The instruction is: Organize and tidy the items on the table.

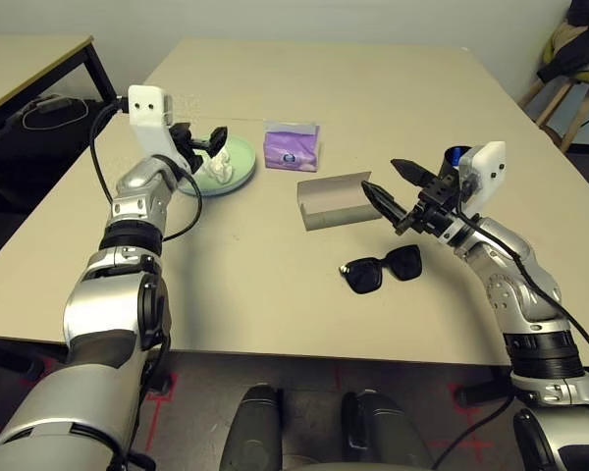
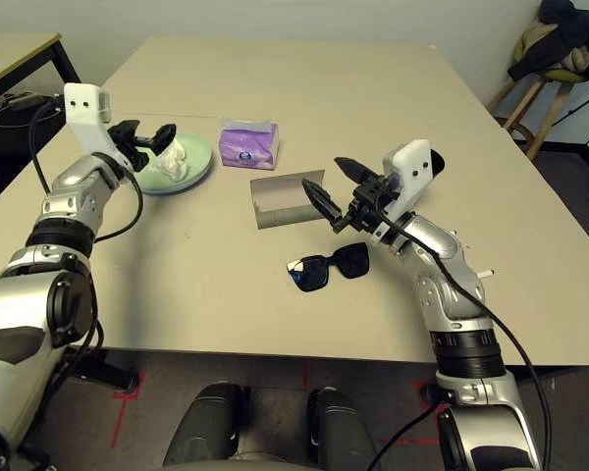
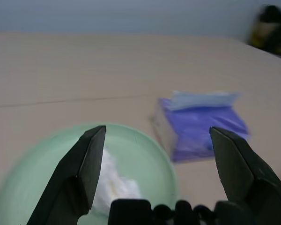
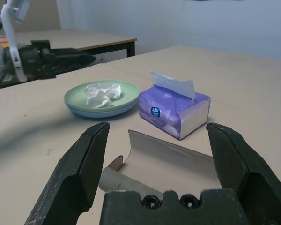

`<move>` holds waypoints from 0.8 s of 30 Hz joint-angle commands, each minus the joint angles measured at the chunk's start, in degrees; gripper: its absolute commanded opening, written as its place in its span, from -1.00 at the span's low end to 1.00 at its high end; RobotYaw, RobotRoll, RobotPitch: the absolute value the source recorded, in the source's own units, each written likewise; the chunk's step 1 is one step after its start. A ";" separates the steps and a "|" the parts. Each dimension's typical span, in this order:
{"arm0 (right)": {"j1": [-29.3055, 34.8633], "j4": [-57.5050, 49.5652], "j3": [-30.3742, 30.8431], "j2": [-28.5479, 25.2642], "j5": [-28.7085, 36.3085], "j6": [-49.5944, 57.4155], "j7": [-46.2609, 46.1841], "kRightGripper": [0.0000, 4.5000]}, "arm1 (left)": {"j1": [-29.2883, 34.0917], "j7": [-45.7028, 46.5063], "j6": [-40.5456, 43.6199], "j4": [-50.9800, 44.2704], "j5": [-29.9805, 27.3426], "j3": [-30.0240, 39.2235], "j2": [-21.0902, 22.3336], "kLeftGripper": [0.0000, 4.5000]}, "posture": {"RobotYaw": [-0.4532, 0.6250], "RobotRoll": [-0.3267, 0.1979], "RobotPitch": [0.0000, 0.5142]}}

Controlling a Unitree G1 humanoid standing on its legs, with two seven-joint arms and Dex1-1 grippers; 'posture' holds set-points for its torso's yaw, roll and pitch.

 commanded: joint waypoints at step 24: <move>-4.61 -11.13 14.50 -24.24 -11.00 12.97 18.63 1.00 | 17.47 -25.26 -0.82 -29.58 -3.02 -12.63 -3.12 0.98 | 0.17 0.25 -0.60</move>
